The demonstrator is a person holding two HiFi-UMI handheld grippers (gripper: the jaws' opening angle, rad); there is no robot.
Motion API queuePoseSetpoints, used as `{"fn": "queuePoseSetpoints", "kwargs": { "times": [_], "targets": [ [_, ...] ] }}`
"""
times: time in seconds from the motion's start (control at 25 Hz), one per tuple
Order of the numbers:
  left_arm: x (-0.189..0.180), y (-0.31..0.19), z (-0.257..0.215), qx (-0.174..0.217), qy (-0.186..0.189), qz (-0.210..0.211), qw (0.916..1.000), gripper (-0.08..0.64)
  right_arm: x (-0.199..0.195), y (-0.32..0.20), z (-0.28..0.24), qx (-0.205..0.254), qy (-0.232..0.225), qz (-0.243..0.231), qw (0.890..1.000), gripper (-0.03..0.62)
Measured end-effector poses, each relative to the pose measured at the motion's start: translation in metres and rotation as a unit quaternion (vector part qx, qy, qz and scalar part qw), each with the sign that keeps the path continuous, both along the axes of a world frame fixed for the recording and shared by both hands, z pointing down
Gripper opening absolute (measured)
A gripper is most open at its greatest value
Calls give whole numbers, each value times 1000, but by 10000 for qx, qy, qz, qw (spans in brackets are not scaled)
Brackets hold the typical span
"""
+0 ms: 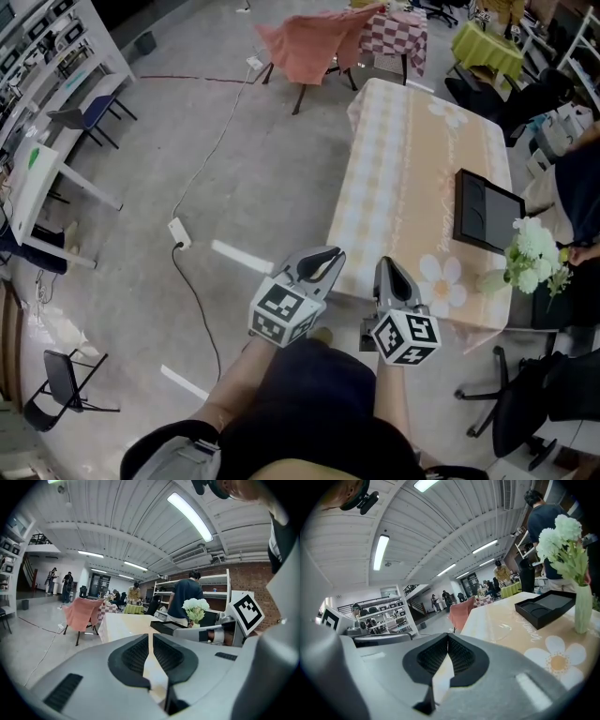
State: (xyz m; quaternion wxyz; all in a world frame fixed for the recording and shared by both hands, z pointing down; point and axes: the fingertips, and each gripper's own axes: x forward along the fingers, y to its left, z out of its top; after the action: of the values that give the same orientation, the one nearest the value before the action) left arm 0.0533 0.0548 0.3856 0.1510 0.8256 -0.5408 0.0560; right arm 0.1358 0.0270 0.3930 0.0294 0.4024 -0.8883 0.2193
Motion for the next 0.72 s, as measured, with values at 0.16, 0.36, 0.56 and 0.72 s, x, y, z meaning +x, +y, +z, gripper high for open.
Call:
{"fn": "queuePoseSetpoints", "kwargs": {
  "times": [0.16,0.36,0.56,0.72],
  "targets": [
    [-2,-18,-3,-3,-43,153,9999,35,-2,-19,-8,101,8,143,9998,5],
    [-3,-47,-1,-74,-85,414,9991,35,-7,-47,-9,113,163,328,9993,5],
    [-10,-77,3,-186,8,596,9980,37,-14,-74,-7,76,234,462,9986,5],
    [-11,-101,9,-263,26,758,9968,35,-14,-96,-5,26,279,635,9976,5]
  ]
}}
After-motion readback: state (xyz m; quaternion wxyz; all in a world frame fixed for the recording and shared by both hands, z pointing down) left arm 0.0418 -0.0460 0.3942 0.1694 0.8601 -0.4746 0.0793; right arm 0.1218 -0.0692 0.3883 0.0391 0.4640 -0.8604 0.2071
